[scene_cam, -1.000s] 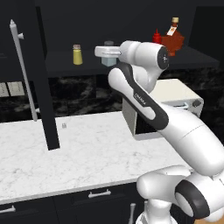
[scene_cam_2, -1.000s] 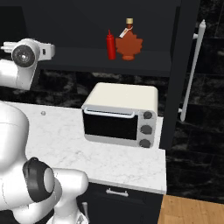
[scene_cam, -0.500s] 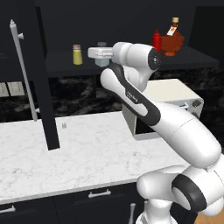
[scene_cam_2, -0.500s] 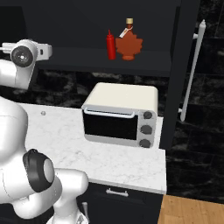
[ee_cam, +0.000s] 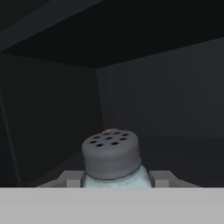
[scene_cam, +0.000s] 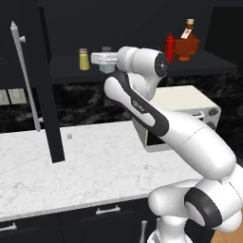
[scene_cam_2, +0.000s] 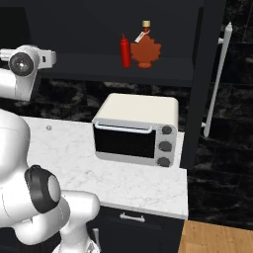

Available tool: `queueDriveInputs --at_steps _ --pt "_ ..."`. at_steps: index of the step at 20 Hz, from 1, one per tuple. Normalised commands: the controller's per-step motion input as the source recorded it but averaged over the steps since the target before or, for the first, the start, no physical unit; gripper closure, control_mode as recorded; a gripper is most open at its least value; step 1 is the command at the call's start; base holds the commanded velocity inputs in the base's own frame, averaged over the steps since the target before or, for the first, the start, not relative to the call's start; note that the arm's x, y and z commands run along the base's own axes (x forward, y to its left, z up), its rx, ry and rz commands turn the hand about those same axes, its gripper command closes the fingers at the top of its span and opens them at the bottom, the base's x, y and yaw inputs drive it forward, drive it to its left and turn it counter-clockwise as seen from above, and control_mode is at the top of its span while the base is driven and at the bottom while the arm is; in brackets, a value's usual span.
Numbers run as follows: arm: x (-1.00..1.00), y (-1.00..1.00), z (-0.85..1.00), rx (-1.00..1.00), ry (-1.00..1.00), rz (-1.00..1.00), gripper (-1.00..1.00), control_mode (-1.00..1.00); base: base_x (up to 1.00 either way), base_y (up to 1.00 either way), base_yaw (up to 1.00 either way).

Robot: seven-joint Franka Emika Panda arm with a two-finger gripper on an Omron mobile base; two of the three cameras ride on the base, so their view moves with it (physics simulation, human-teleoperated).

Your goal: Put the shaker and condiment bottle from the counter next to their counterparts in the cabinet.

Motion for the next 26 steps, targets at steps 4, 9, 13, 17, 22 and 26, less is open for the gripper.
queueDriveInputs --at_steps 4,9,13,17,22,26 --pt "0.0 0.0 -0.11 -0.04 0.0 -0.07 1.0 -1.0 0.0 0.0 0.0" --pt "0.08 0.0 -0.06 -0.03 0.0 -0.11 1.0 -1.0 0.0 0.0 0.0" --pt "0.11 0.0 -0.02 -0.02 0.0 -0.12 1.0 -1.0 0.0 0.0 0.0" --pt "0.2 0.0 0.0 0.0 0.01 -0.08 1.0 -1.0 0.0 0.0 0.0" --pt "0.34 0.0 0.0 0.0 0.05 -0.01 1.0 -1.0 0.0 0.0 0.0" --pt "0.48 0.0 0.0 0.0 0.03 0.0 1.0 -1.0 0.0 0.0 0.0"
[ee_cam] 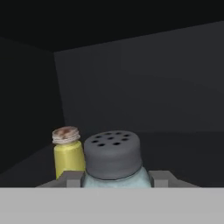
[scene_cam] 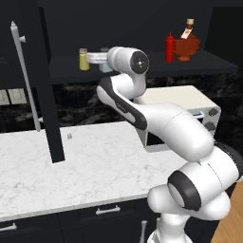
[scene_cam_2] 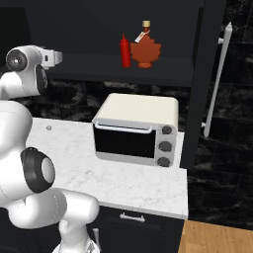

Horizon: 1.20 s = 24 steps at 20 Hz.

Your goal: Put the shaker and condiment bottle from the counter next to their counterparts in the cabinet.

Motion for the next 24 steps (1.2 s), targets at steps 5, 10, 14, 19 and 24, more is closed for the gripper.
queueDriveInputs --at_steps 5,10,14,19,24 --pt "0.44 0.0 -0.06 0.0 0.0 0.0 1.0 -1.0 0.0 0.0 0.0" --pt "0.27 0.0 -0.15 0.0 0.0 0.0 1.0 -1.0 0.0 0.0 0.0" --pt "0.21 0.0 -0.18 0.0 0.0 0.0 1.0 -1.0 0.0 0.0 0.0" --pt "0.27 0.04 -0.12 0.0 0.0 0.0 1.0 -1.0 0.0 0.0 0.0" --pt "0.25 0.09 -0.1 0.0 0.0 0.0 1.0 -1.0 0.0 0.0 0.0"
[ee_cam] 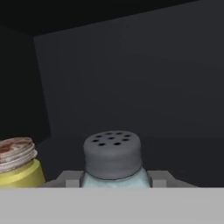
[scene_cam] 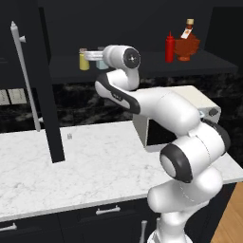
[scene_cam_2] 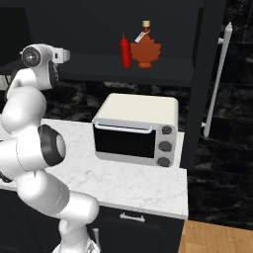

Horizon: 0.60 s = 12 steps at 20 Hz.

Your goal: Put the shaker and condiment bottle from the counter next to their counterparts in the cabinet.

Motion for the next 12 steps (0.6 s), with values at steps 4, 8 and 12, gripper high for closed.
queueDriveInputs --at_steps 4,8,12 --pt "0.14 0.11 -0.13 0.0 0.0 0.0 1.0 -1.0 0.0 0.0 0.0" --pt "0.16 0.14 -0.14 0.0 0.0 0.0 1.0 -1.0 0.0 0.0 0.0" --pt "0.16 0.13 -0.15 0.0 0.0 0.0 -1.0 -1.0 0.0 0.0 0.0"
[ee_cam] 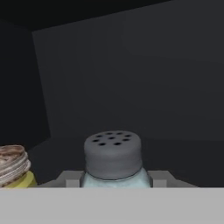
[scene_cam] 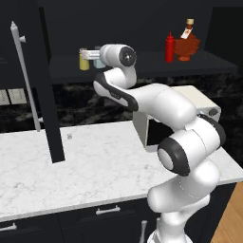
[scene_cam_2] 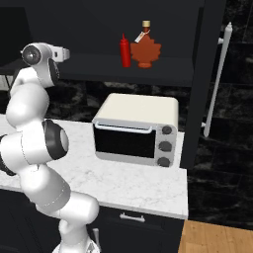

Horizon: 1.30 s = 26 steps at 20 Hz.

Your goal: Put the shaker and condiment bottle from the counter next to their counterparts in the cabinet.

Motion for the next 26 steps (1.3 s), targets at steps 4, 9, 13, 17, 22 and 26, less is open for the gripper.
queueDriveInputs --at_steps 4,9,13,17,22,26 --pt "0.01 0.01 -0.16 0.0 0.0 0.0 -1.0 -1.0 0.0 0.0 0.0" --pt "0.0 0.0 -0.14 0.0 0.0 0.0 -1.0 -1.0 0.0 0.0 0.0" --pt "-0.12 -0.03 -0.02 0.0 0.0 0.0 -1.0 -1.0 0.0 0.0 0.0" --pt "-0.26 -0.13 0.03 0.03 0.0 0.0 -1.0 -1.0 0.0 0.0 0.0" --pt "-0.32 -0.27 0.13 0.06 0.0 0.0 -1.0 -1.0 0.0 0.0 0.0" --pt "-0.44 -0.45 0.18 0.08 0.0 0.0 -1.0 -1.0 0.0 0.0 0.0"
